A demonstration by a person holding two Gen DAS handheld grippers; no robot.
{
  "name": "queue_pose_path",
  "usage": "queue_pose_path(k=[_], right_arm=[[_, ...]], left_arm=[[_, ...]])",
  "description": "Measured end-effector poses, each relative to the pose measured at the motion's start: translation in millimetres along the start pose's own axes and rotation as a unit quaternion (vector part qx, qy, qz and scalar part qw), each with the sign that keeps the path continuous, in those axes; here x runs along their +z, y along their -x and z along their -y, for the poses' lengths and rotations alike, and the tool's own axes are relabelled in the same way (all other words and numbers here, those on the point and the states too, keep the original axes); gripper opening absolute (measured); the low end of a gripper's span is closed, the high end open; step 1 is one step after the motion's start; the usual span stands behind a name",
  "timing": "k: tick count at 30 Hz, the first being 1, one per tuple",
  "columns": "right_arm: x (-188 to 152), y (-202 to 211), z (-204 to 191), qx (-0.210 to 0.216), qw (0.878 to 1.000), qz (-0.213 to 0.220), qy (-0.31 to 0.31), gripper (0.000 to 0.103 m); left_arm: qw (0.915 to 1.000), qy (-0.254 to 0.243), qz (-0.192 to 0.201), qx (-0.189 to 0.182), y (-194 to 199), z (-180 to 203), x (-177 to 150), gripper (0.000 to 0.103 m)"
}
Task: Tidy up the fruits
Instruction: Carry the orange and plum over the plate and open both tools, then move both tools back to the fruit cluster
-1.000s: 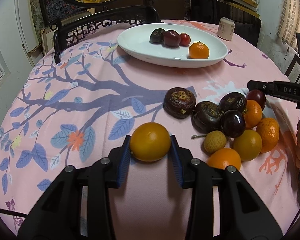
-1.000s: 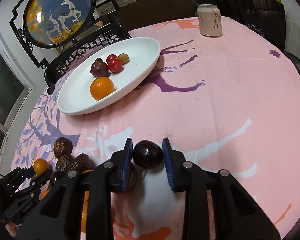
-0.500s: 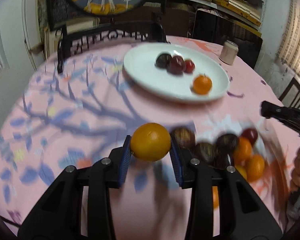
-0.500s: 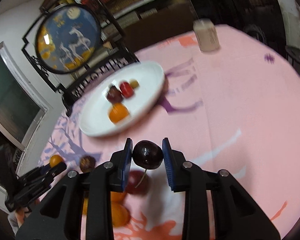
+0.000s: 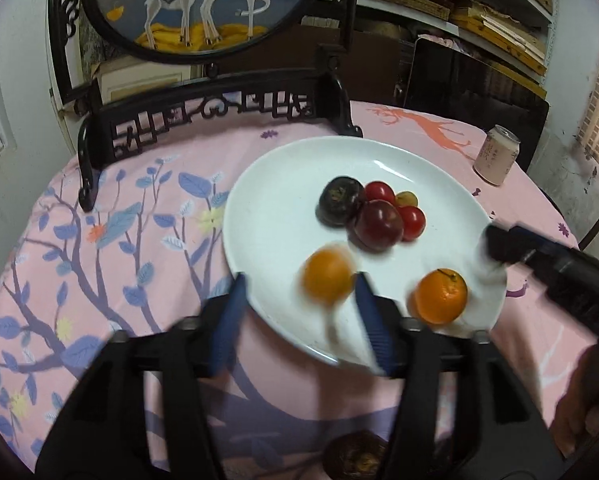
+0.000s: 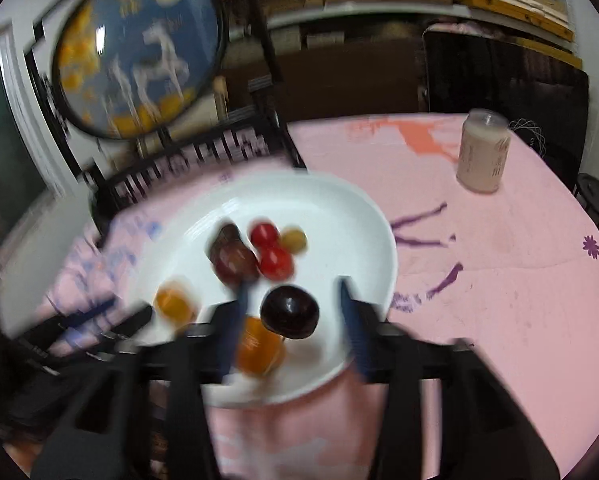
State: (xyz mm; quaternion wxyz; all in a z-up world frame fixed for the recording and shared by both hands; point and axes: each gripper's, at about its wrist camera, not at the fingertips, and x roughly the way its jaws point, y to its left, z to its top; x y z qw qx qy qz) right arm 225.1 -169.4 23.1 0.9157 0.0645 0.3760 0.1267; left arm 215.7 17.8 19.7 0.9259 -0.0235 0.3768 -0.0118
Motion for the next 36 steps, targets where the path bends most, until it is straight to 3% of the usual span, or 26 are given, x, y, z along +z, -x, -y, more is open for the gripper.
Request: queue_pose_path(k=[4,7,13,16,22,28,36], right_arm=[[-5,-4,13,0.01,1.0,-0.007,-0.016,0.054],[-8,8,13,0.015,1.0,0.003,-0.023,0.054],[-21,30,15,0.028,0.999,0.01,-0.043,0.056],[-34,39,18,0.031,0.998,0.006,-0.049,0.057],[-60,57,27,0.029,0.998,-0.004,-0.063,0.058],[-83,80,34,0.033,0.996,-0.002,-0.08,0.071],[-107,99,29,0.047,0.996,-0.012,-0.073,0.071]], left_arm=[[0.9997,0.016,0.01,-0.015,10,-6,3,0.064],[0.9999,0.003,0.015,0.002,14,-4,-3,0.064],[0.999,-0.009,0.02,0.039,25,0,-27,0.085],[0.9978,-0.013,0.019,0.063,31,0,-40,0.09],[0.997,-0.021,0.02,0.072,48,0,-61,0.097],[0.9976,0.018,0.011,0.065,65,-16,-79,0.098],[0.997,0.029,0.007,0.071,75,-22,-95,0.099]])
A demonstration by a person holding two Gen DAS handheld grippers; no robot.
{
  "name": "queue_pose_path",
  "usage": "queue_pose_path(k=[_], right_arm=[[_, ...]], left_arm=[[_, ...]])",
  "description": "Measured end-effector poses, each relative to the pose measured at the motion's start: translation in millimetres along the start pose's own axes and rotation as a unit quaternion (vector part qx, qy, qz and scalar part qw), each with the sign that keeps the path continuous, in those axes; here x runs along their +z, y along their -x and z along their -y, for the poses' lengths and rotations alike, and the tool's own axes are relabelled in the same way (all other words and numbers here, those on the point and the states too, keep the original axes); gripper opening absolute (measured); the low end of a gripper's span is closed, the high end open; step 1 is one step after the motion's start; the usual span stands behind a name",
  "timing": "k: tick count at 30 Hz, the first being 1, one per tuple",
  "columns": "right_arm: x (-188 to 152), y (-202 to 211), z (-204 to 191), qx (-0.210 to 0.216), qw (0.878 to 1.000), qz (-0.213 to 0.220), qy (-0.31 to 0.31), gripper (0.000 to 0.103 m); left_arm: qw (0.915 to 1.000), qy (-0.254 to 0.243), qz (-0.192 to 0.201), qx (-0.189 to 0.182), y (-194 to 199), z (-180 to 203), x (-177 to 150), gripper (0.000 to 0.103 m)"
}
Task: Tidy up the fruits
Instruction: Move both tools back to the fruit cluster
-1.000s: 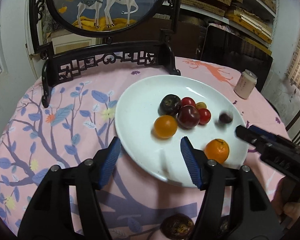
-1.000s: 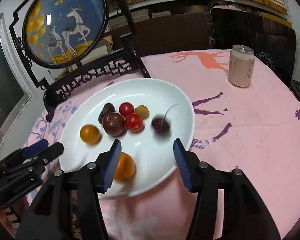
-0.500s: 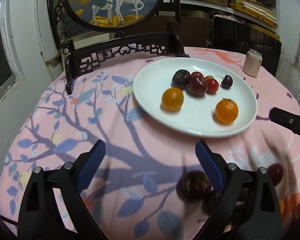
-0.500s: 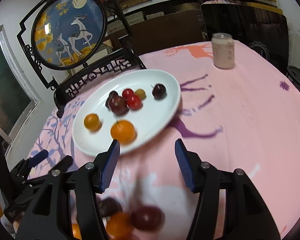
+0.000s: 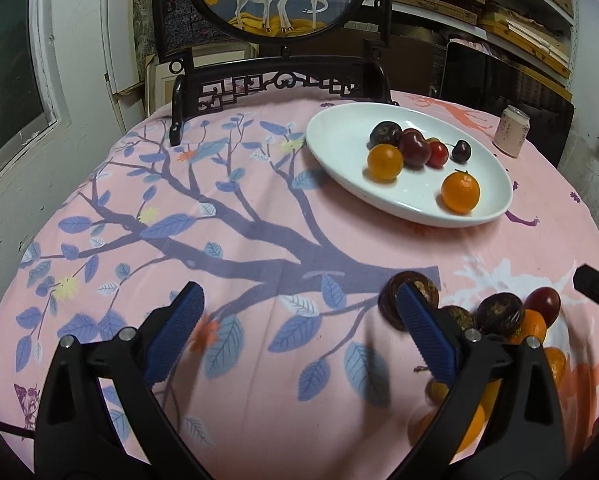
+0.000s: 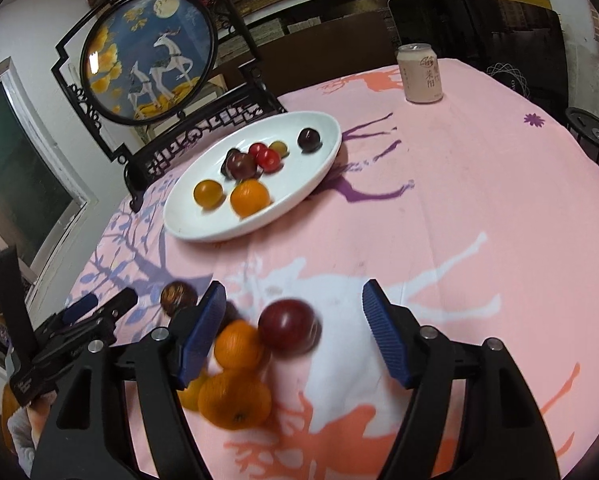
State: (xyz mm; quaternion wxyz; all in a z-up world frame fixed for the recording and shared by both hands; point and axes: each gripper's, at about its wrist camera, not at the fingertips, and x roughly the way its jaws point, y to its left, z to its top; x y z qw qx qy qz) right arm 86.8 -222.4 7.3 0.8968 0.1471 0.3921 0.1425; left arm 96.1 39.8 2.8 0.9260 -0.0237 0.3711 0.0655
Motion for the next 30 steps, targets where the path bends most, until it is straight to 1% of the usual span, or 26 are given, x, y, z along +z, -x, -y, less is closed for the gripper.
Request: queue_pose_path(k=[5,12,16,20,25,27,28,30], right_arm=[[-3,-1,-8,-0.003,1.0,-0.005,0.018,0.071],[-3,-5,-5,-0.01,1.0,-0.014,0.014,0.071],[-1,-7,1,-0.016,1.0,-0.018,0.002,0.071],[0,-9,10,-0.012,0.999,-0.028,-0.022,0.071],[1,-9,16,-0.007,0.999,-0.031,-0.036,0.071],[1,-10,15,-0.007,0.999,-0.033,-0.036,0.071],[1,-11,15,-0.008,0.999,-0.035,-0.036,0.071],[1,-12,16,-0.008,0.999,-0.037,-0.038,0.071]], left_arm=[[0.9999,-0.012,-0.001,0.002,-1,4,0,0.099],[0.9999,-0.017,-0.003,0.002,-1,5,0,0.099],[0.9998,-0.02,-0.005,0.002,-1,6,-1,0.099],[0.9995,-0.03,-0.011,-0.001,-2,10,-4,0.099],[0.9985,-0.053,-0.011,0.01,-6,20,-5,0.099],[0.9985,-0.053,-0.013,-0.001,-9,22,-3,0.099],[0.9984,-0.053,-0.015,-0.015,-11,25,0,0.099],[0.9979,-0.053,-0.02,-0.031,-16,30,5,0.099]])
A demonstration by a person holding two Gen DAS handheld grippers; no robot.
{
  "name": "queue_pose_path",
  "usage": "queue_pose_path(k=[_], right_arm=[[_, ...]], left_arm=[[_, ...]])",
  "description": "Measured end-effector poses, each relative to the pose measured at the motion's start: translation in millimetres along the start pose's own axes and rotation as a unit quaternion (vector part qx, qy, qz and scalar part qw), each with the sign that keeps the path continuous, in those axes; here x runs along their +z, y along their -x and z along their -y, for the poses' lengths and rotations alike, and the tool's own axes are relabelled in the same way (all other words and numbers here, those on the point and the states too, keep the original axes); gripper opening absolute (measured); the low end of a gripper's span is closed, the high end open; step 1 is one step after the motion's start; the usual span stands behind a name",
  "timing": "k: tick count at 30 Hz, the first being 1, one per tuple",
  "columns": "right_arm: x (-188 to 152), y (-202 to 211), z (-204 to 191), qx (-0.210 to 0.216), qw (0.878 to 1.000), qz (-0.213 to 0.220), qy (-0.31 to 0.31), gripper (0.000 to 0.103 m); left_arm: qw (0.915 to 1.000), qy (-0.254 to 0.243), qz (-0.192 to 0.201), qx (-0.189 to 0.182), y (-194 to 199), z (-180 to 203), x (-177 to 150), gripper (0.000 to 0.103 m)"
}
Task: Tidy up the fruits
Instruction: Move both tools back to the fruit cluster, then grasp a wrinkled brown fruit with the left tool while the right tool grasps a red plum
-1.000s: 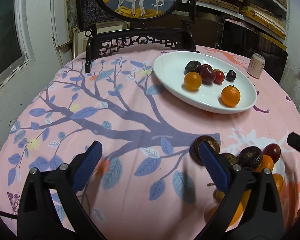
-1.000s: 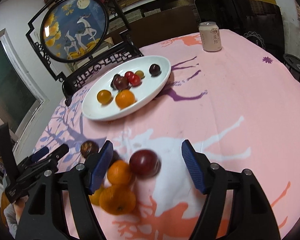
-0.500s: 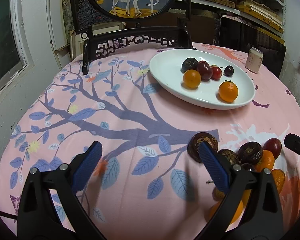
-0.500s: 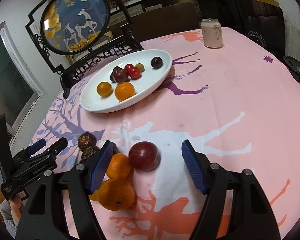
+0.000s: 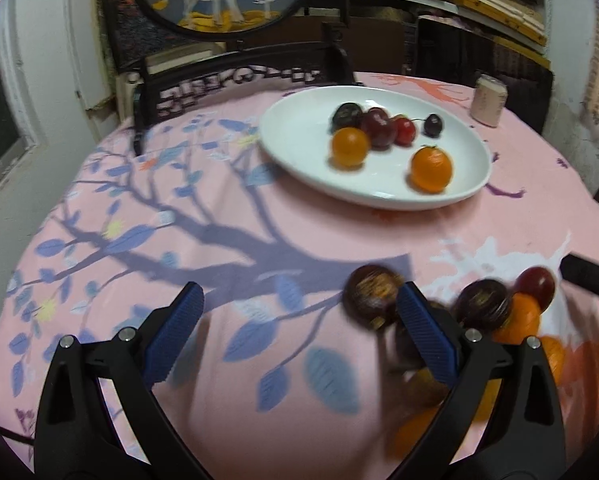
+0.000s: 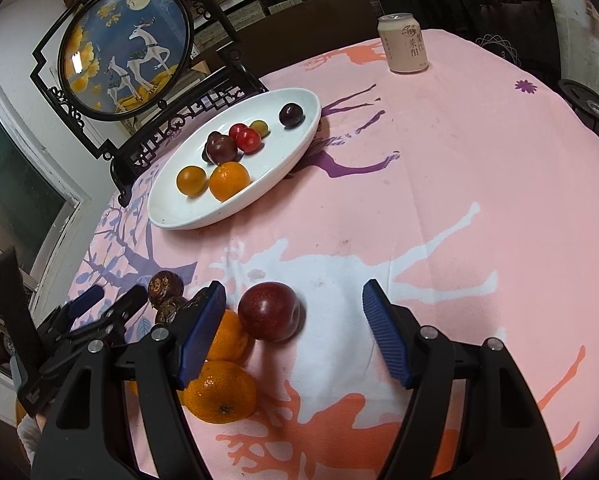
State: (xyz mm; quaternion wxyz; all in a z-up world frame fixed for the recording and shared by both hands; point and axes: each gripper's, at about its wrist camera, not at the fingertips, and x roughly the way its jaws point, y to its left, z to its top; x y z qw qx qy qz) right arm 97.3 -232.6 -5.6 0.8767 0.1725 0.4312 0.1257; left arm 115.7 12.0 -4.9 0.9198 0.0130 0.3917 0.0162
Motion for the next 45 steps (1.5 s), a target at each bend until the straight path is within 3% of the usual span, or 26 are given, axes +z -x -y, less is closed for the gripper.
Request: queue_pose_path(k=[3,9,13,15,16,19,32,38,42,45], right_arm=[[1,-1,2,-0.003,1.0,-0.001,-0.003,0.071],[2,-5,8,-0.004,1.0,-0.011,-0.015,0.071],[2,-2,9,0.0,1.0,-0.009,-0.019,0.071],[2,0,9,0.004,1.0,-0.005,-0.02,0.071],[2,-1,9,0.004,1.0,-0.005,-0.019,0.071],[2,-1,9,0.008,1.0,-0.005,-0.019,0.071],[-1,-4,1,0.006,1.0,-0.006,0.01,0.071],[-4,-19,3,-0.004,0.999,-0.04,0.018,0.071],[3,-1,15,-0.049,0.999,0.011,0.0,0.071],[5,3,20,-0.026,0.999,0.016,-0.01,0.071]], left_arm=[[0.9995,-0.001,-0.018,-0.024,-13,7,9,0.099],[0.9986,-0.009,-0.052,0.0,-29,4,5,0.101],[0.9976,0.01,-0.032,0.06,-10,-23,-5,0.101],[0.9977,0.044,-0.031,0.041,-4,-39,-7,0.101],[0.9966,0.074,-0.036,0.012,-4,-48,-7,0.101],[0.9934,0.1,-0.053,-0.016,-10,-54,-8,0.101],[0.9971,0.052,-0.049,0.022,-8,-36,-11,0.101],[0.9971,0.046,-0.052,0.03,-10,-34,-12,0.101],[0.9972,0.045,-0.05,0.033,-9,-33,-12,0.101],[0.9973,0.045,-0.049,0.032,-9,-33,-11,0.101]])
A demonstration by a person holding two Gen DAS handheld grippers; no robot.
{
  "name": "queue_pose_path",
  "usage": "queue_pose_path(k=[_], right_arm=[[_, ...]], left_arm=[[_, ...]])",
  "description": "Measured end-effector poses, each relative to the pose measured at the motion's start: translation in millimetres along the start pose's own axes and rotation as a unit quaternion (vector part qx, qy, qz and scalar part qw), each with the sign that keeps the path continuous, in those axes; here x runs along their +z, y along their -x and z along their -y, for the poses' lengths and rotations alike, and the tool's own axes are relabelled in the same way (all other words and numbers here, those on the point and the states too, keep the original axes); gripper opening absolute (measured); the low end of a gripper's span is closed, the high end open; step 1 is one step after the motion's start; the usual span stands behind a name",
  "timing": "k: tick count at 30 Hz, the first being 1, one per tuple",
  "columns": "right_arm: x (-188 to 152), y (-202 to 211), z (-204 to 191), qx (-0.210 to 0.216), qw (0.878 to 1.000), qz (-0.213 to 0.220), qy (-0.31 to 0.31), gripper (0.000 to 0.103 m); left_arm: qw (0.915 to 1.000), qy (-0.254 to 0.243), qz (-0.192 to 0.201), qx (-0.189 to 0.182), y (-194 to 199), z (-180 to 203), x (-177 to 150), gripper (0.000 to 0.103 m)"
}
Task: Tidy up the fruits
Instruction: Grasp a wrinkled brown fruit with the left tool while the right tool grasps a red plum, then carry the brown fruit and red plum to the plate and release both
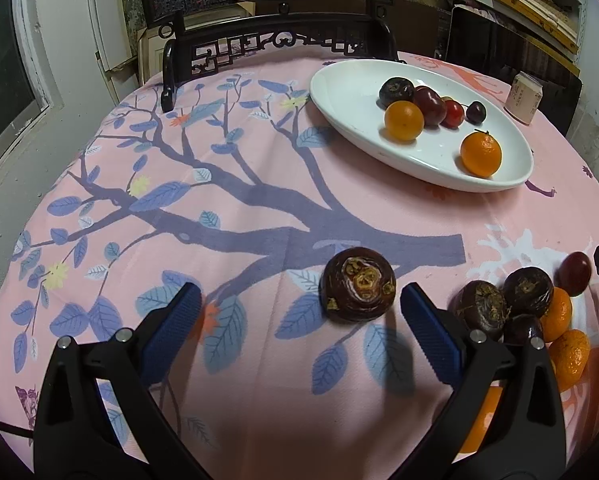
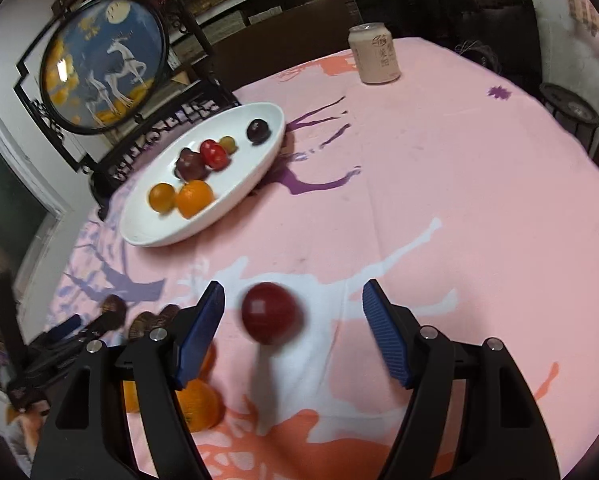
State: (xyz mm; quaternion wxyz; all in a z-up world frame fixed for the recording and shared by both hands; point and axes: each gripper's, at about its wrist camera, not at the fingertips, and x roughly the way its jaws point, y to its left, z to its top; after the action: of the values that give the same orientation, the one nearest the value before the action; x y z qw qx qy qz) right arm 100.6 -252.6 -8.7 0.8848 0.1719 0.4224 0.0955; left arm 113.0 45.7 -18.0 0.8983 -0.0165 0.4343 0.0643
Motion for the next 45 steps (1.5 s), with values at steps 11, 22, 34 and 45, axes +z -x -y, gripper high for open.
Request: queue_pose_path(k=[11,22,34,45], right_arm=[[-7,-13,-6,-0.01,0.999,-0.03,0.022,0.071],[-16,-12,-3,-0.012,0.998,-0.043,0.032,0.042],[-17,-13,-3,-0.013,0.998,-0.041,0.037,0.04],[-21,-14,-18,-0.049,0.995,-0.032,0.083,0.04]], left_arm=[[1.0,-0.009,0.0,-0.004,1,3,-1,0.101],[0.9993,0.005,0.001,-0.037,2,-2,1,0.101],[0.9992,-0.024,-0.01,-0.03,-5,8,-2,0.08],[0.9966,-0.075,0.014,-0.03,-3,25,-4,0.04]])
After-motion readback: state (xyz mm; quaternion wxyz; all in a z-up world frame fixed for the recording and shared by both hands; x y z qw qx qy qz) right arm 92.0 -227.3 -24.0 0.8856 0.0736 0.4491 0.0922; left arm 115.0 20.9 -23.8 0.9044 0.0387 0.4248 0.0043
